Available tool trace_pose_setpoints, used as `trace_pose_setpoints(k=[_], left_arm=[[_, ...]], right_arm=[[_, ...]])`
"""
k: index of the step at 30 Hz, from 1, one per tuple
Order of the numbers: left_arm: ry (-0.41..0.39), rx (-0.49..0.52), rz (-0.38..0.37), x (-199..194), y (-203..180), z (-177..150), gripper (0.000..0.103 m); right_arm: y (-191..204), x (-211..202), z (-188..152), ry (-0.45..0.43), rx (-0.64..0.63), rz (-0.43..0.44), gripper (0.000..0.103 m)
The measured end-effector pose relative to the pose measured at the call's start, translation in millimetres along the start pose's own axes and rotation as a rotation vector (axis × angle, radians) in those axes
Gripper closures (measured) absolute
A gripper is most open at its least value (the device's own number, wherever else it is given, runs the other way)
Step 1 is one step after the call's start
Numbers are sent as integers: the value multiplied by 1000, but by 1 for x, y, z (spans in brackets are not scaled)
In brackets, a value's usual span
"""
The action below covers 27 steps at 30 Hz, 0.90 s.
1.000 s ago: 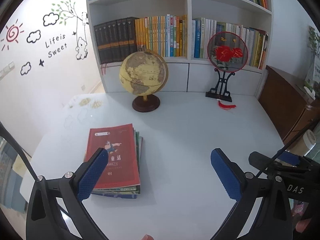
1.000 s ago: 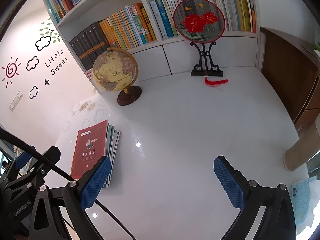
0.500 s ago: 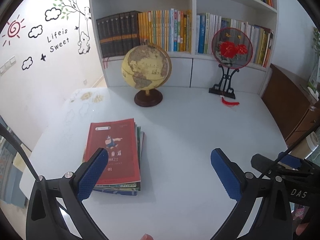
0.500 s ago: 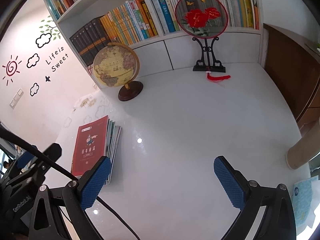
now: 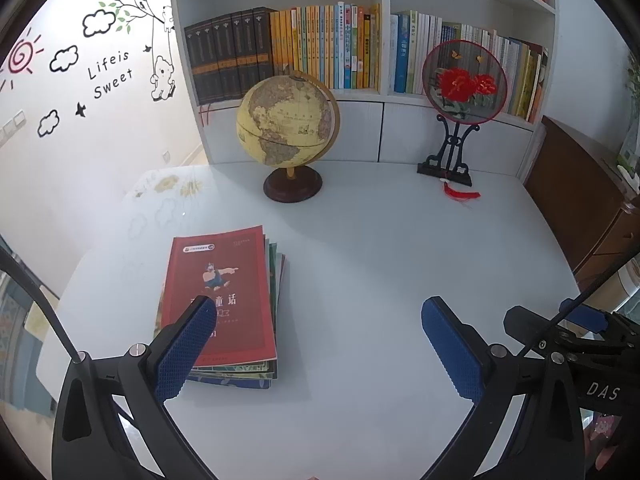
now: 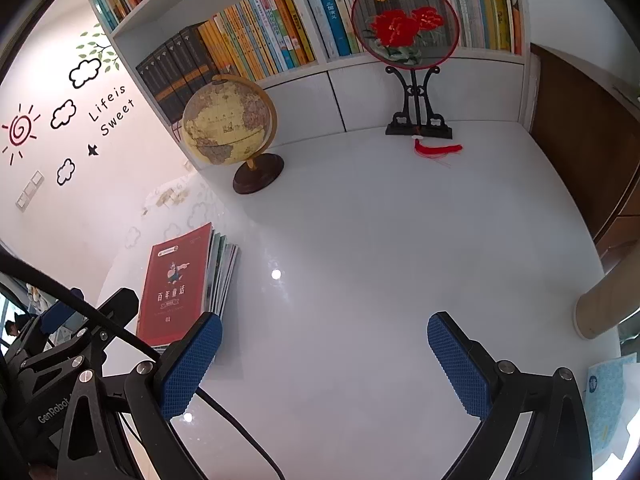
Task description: Organize books
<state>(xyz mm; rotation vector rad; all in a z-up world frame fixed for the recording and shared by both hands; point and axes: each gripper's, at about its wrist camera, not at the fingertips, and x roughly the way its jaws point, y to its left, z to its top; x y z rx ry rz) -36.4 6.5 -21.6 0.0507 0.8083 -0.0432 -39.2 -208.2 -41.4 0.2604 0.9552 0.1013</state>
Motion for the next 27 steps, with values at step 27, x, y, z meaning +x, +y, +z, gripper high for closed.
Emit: trace_pose_setpoints(k=[27], left_arm=[[113,49,-58,27,-7,-5,1]], right_arm=[[-9,10,-3,48,41,-18,0]])
